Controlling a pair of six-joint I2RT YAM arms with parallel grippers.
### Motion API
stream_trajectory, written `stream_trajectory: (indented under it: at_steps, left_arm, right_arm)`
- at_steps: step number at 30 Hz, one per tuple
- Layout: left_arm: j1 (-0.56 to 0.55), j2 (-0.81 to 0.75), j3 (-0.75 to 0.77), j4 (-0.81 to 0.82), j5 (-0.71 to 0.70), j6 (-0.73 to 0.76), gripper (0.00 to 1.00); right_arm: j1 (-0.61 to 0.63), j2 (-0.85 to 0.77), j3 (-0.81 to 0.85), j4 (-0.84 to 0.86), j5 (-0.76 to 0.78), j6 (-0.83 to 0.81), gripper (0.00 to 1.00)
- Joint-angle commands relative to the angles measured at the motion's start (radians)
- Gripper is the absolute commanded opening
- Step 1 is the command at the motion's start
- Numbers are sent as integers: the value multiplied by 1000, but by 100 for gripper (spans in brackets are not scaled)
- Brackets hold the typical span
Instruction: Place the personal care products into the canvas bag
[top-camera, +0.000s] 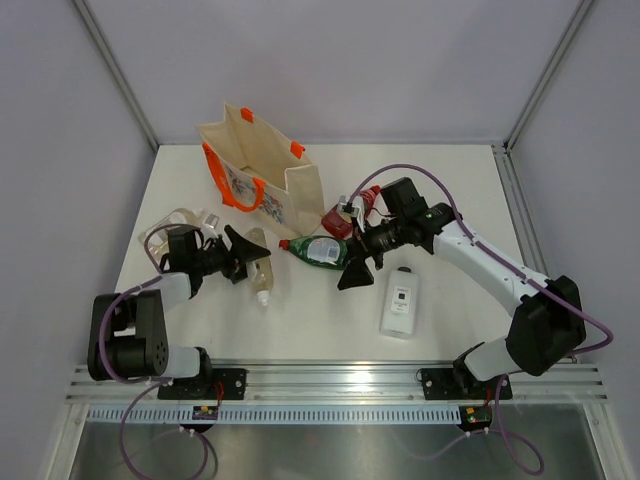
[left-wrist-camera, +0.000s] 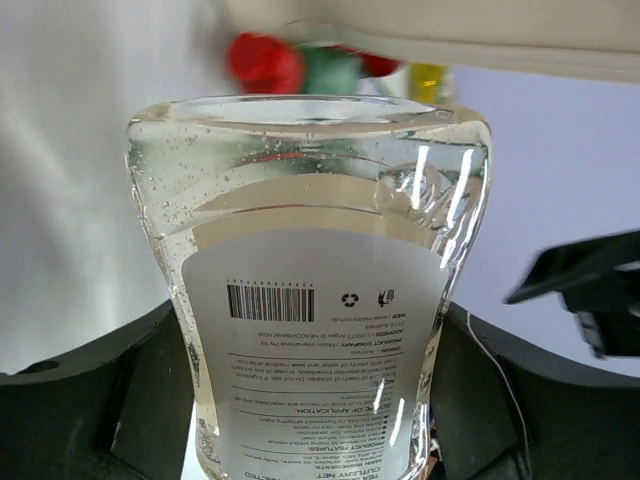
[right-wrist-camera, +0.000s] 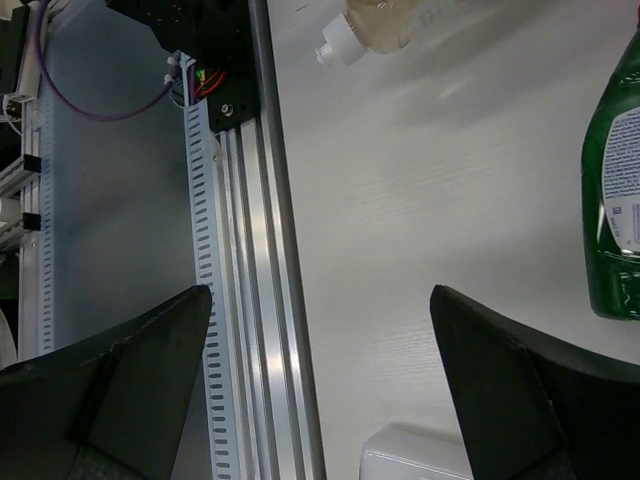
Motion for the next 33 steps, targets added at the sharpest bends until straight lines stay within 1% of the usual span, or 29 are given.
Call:
stream_trajectory:
  at_steps: [1,2,3,4,6,8,9,10,11,12,13,14,15,16,17,18,19,20,21,22,23,24,25,26,27,29,30,31,33]
  left_arm:
    - [12,-119,4,420,227,-209,0]
    - [13,-127,2,493,225,-245,0]
    - [11,-136,1,529,213,-327,0]
    - [11,-157,4,614,205,-373,0]
    - [13,-191,31,664,172,-484,0]
    - [11,-257,76,614,147,-509,0]
    - [11,-280,140,527,118,-494,0]
    - [11,-300,172,526,96,-489,0]
    - [11,-327,206,468,72,-489,0]
    - [12,-334,244,436,22,-478,0]
    - [13,-329,334,344,-12,-468,0]
    - [13,-320,385,290,-45,-452,0]
    - [11,-274,436,243,-110,-432,0]
    - [12,-242,531,201,-137,-434,0]
    - [11,-205,580,189,-161,-438,0]
    - [5,-129,631,122,-225,-435,0]
    - [3,-89,684,81,-262,-428,0]
    - [2,-50,794,29,-299,-396,0]
    - [-7,24,848,-12,-378,-380,0]
    - [-9,63,899,-82,-413,-368,0]
    - [-14,98,991,-120,-445,-339,0]
    - [-29,134,1036,-147,-495,-319,0]
    - [-36,199,1077,-199,-517,-299,0]
    - [-47,227,1117,-232,-536,-253,2]
    - [-69,255,1193,-290,-572,-227,5]
    - [-75,324,1254,-334,-600,-156,10]
    - [-105,343,1293,-371,-618,-138,16]
    - [-110,370,1308,-388,-623,-121,27]
    - [-121,381,1309,-408,-617,-82,32]
  right_arm:
    - [-11,-12,43,-11,-81,-15,99]
    - [-18,-17,44,-7,-82,-12,99]
    - [-19,-18,47,-10,-84,-9,99]
    - [-22,-21,52,-17,-81,-11,99]
    - [-34,-27,58,-29,-78,-17,99]
    - [-42,-35,69,-49,-73,-26,99]
    - [-53,-37,73,-63,-70,-37,99]
    - [-59,-37,75,-67,-70,-41,99]
    - [-65,-38,78,-70,-69,-43,99]
    - [-76,-38,81,-78,-67,-49,99]
    - [-80,-35,87,-80,-68,-49,99]
    - [-85,-34,90,-81,-70,-49,99]
    - [-90,-32,93,-83,-70,-47,99]
    - [-94,-27,103,-83,-70,-47,99]
    - [-96,-24,106,-83,-69,-46,99]
    - [-96,-21,115,-84,-70,-46,99]
    - [-97,-21,116,-84,-70,-46,99]
    - [-97,-23,118,-84,-67,-44,99]
    - [-97,-24,118,-78,-68,-41,99]
    - [-97,-29,117,-75,-67,-38,99]
    - [-99,-30,115,-70,-62,-31,99]
    - [-97,-33,113,-64,-59,-29,99]
    - [-99,-40,110,-63,-56,-27,99]
    - [-99,-44,109,-60,-47,-27,99]
    - [-99,-50,103,-54,-41,-24,99]
    - [-99,-58,97,-50,-24,-27,99]
    - [-99,-61,90,-52,-19,-30,99]
    - [-99,-66,89,-53,-9,-35,99]
    - [-97,-69,86,-64,2,-56,99]
